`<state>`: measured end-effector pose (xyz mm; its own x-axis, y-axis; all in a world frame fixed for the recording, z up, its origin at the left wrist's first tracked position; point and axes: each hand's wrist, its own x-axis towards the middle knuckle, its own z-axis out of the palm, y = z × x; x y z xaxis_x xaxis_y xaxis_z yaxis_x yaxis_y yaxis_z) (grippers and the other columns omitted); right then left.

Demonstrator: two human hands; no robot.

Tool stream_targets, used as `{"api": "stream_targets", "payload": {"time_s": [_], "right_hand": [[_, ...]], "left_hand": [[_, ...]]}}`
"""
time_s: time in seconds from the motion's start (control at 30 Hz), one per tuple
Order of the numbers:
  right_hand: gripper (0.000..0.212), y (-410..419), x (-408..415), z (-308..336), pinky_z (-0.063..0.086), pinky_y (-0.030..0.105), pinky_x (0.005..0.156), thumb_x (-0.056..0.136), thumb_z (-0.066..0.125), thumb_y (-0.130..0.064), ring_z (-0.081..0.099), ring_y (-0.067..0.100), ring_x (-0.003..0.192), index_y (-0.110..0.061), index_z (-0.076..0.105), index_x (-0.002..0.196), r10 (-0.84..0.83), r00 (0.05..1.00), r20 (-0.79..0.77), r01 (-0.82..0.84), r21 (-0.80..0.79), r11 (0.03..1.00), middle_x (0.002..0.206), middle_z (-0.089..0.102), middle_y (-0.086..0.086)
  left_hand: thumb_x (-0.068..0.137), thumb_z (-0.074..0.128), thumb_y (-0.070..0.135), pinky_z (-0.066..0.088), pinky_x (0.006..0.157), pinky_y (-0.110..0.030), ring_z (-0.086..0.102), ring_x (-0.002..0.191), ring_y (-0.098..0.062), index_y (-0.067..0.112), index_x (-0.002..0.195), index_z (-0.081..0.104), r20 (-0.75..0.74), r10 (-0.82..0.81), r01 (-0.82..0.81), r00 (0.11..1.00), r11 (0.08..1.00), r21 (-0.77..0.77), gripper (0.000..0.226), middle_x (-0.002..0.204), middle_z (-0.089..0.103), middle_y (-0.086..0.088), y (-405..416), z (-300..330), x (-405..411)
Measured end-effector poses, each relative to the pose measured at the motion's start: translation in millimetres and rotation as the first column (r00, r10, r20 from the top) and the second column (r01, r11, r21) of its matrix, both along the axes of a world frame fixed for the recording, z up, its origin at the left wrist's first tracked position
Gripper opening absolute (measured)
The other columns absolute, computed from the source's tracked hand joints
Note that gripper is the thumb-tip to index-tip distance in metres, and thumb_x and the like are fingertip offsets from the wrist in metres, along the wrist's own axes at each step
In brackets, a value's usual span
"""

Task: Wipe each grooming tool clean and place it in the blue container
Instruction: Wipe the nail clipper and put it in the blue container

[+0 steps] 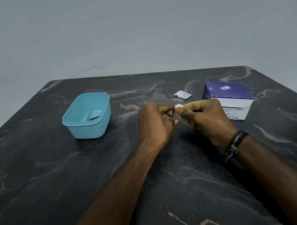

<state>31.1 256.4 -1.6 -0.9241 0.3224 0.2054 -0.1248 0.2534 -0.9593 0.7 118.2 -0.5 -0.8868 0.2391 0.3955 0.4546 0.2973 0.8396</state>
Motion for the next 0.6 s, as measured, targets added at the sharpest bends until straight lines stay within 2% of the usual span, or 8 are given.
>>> {"api": "stream_targets", "payload": {"time_s": [0.07,0.1,0.17,0.23,0.33,0.4,0.47,0.6], "right_hand": [[0.019,-1.8,2.2,0.0,0.031,0.009,0.042,0.086,0.071,-0.011,0.041,-0.001,0.036,0.007,0.072,0.080,0.049,0.999,-0.006,-0.049,0.030,0.998,0.039,0.052,-0.012],[0.018,-2.4,3.1,-0.4,0.032,0.006,0.042,0.087,0.070,-0.008,0.044,-0.002,0.036,0.009,0.071,0.081,0.067,0.998,-0.012,-0.066,0.041,0.997,0.038,0.052,-0.013],[0.017,-2.6,3.0,-1.7,0.032,0.005,0.043,0.086,0.070,-0.007,0.045,-0.003,0.036,0.009,0.072,0.082,0.059,0.998,-0.031,-0.058,0.037,0.998,0.039,0.054,-0.014],[0.016,-1.7,0.9,-2.7,0.032,0.008,0.042,0.084,0.073,-0.010,0.044,-0.002,0.037,0.006,0.074,0.084,0.012,0.998,-0.056,-0.011,0.015,1.000,0.042,0.057,-0.013],[0.015,-0.6,0.1,-0.3,0.033,0.010,0.041,0.085,0.073,-0.014,0.043,-0.002,0.038,0.002,0.074,0.084,-0.020,0.998,-0.051,0.019,-0.008,1.000,0.043,0.056,-0.013],[0.017,0.2,0.6,1.7,0.030,0.013,0.039,0.087,0.070,-0.016,0.038,0.000,0.038,-0.002,0.073,0.078,0.001,1.000,-0.028,-0.002,-0.029,1.000,0.043,0.052,-0.011],[0.020,2.1,0.2,2.3,0.025,0.017,0.038,0.088,0.069,-0.018,0.030,0.004,0.039,-0.003,0.072,0.075,0.024,1.000,0.004,-0.023,-0.063,0.998,0.046,0.047,-0.003],[0.025,4.4,0.8,2.5,0.024,0.016,0.036,0.086,0.071,-0.020,0.029,0.008,0.041,0.005,0.073,0.088,0.075,0.995,0.071,-0.065,-0.130,0.989,0.055,0.044,0.007]], "left_hand": [[0.069,0.078,-0.004,0.060,0.060,-0.041,0.067,0.058,-0.013,0.009,0.090,0.077,-0.022,0.029,-0.028,0.999,0.999,0.038,0.024,0.074,0.074,-0.006,-0.9,-0.3,-0.5],[0.069,0.076,-0.005,0.059,0.061,-0.045,0.070,0.064,-0.019,0.007,0.087,0.076,-0.033,0.034,-0.032,0.999,0.998,0.047,0.022,0.074,0.074,-0.008,-1.3,-0.8,-1.1],[0.069,0.077,-0.005,0.058,0.061,-0.048,0.069,0.063,-0.022,0.004,0.087,0.075,-0.030,0.006,-0.005,1.000,0.999,0.033,0.020,0.074,0.074,-0.010,-1.6,-0.3,-0.4],[0.068,0.080,-0.002,0.058,0.061,-0.047,0.068,0.059,-0.024,0.004,0.089,0.074,-0.001,-0.030,0.030,1.000,1.000,0.000,0.023,0.072,0.073,-0.009,-1.6,1.4,1.1],[0.068,0.083,0.001,0.060,0.065,-0.045,0.071,0.064,-0.026,0.012,0.096,0.074,0.041,-0.081,0.080,0.996,0.996,0.026,0.032,0.072,0.073,-0.009,-1.5,2.7,0.6],[0.072,0.080,0.000,0.062,0.068,-0.041,0.072,0.068,-0.027,0.008,0.103,0.073,0.106,-0.150,0.137,0.983,0.983,0.121,0.033,0.076,0.072,-0.014,-1.7,2.7,-2.0],[0.082,0.073,0.000,0.062,0.067,-0.034,0.072,0.069,-0.023,-0.001,0.107,0.070,0.207,-0.215,0.158,0.954,0.952,0.261,0.025,0.082,0.072,-0.017,-1.9,3.5,-3.4],[0.086,0.068,0.000,0.061,0.062,-0.030,0.071,0.064,-0.018,-0.005,0.103,0.068,0.339,-0.277,0.128,0.899,0.907,0.400,0.017,0.089,0.071,-0.024,-4.4,4.1,-5.2]]}}
